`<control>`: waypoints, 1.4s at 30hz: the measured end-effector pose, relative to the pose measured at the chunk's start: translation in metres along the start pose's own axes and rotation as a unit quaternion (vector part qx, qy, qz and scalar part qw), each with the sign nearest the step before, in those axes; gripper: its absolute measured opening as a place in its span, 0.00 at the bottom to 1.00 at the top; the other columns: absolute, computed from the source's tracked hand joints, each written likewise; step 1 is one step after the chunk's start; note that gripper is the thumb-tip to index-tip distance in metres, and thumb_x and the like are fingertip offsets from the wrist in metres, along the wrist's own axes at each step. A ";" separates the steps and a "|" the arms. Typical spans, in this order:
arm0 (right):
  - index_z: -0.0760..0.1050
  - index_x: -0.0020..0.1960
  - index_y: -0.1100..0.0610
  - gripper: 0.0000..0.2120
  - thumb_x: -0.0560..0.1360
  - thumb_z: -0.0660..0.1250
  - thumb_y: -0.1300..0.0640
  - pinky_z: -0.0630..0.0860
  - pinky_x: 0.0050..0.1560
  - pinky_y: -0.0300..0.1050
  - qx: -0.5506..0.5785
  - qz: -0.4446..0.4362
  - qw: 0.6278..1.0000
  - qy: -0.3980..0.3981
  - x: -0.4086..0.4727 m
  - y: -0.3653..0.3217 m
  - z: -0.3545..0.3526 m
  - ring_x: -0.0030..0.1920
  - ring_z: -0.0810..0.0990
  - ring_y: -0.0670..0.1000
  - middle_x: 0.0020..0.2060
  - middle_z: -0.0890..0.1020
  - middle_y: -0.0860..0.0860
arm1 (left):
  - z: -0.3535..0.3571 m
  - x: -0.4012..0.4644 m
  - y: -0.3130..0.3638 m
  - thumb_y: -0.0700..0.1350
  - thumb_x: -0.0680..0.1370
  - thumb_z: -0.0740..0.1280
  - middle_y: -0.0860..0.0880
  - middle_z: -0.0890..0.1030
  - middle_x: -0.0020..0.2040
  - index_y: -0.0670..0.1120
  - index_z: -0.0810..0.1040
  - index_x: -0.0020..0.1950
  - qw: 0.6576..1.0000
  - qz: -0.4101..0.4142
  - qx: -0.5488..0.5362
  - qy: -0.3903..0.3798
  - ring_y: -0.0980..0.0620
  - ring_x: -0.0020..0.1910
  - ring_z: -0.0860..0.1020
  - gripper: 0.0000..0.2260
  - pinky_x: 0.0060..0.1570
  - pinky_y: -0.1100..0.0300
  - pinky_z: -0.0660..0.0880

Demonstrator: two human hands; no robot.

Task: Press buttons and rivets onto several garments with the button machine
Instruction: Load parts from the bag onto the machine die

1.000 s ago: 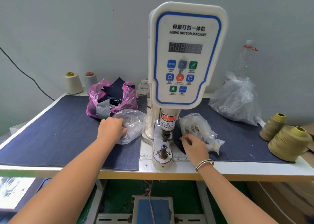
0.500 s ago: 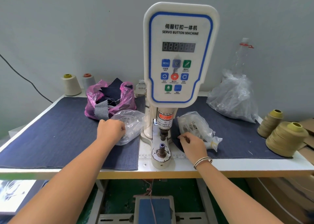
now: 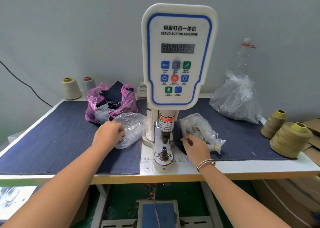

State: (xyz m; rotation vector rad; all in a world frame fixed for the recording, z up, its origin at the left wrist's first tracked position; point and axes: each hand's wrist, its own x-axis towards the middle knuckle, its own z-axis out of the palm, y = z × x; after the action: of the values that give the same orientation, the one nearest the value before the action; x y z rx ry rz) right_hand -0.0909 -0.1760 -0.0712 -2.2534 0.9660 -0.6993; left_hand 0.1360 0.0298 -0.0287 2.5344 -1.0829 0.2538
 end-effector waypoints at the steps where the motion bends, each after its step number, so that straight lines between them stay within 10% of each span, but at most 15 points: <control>1: 0.80 0.51 0.50 0.09 0.78 0.62 0.51 0.62 0.32 0.32 0.001 0.001 1.000 0.000 0.000 0.000 0.000 0.35 0.72 0.38 0.35 0.77 0.42 | -0.001 -0.001 -0.001 0.41 0.75 0.69 0.49 0.82 0.43 0.45 0.83 0.44 0.999 0.000 -0.029 0.015 0.48 0.47 0.75 0.03 0.45 0.54 0.72; 14: 0.79 0.49 0.50 0.08 0.78 0.62 0.51 0.63 0.33 0.32 0.011 0.000 1.000 -0.001 -0.001 0.000 0.000 0.35 0.73 0.40 0.32 0.74 0.39 | -0.015 -0.012 0.046 0.39 0.78 0.68 0.53 0.82 0.42 0.46 0.83 0.49 0.956 -0.029 -0.290 0.021 0.57 0.40 0.77 0.05 0.41 0.71 0.67; 19: 0.80 0.49 0.50 0.08 0.78 0.62 0.52 0.63 0.32 0.34 0.016 -0.002 1.000 -0.001 -0.001 -0.001 0.000 0.35 0.73 0.40 0.32 0.75 0.40 | -0.012 -0.030 0.063 0.36 0.75 0.71 0.50 0.79 0.33 0.45 0.79 0.40 0.873 -0.097 -0.474 -0.058 0.61 0.29 0.74 0.06 0.34 0.71 0.71; 24: 0.80 0.50 0.50 0.08 0.78 0.62 0.52 0.63 0.33 0.32 0.017 -0.006 1.000 0.001 -0.001 -0.001 -0.001 0.35 0.73 0.39 0.33 0.75 0.40 | -0.008 -0.036 0.072 0.35 0.74 0.72 0.49 0.82 0.35 0.46 0.77 0.55 0.810 -0.110 -0.565 -0.113 0.56 0.35 0.79 0.13 0.37 0.68 0.76; 42: 0.80 0.51 0.50 0.08 0.79 0.62 0.52 0.62 0.31 0.32 0.012 -0.011 1.000 -0.004 -0.001 0.000 -0.001 0.34 0.73 0.39 0.33 0.75 0.41 | -0.004 -0.059 0.096 0.39 0.73 0.73 0.54 0.85 0.42 0.53 0.86 0.36 0.828 -0.011 -0.538 -0.155 0.58 0.43 0.82 0.10 0.44 0.69 0.76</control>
State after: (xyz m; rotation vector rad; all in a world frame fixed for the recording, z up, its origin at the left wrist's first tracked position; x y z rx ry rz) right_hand -0.0921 -0.1757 -0.0711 -2.2477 0.9263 -0.7077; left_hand 0.0256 0.0090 -0.0171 1.5514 -0.9015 -0.6403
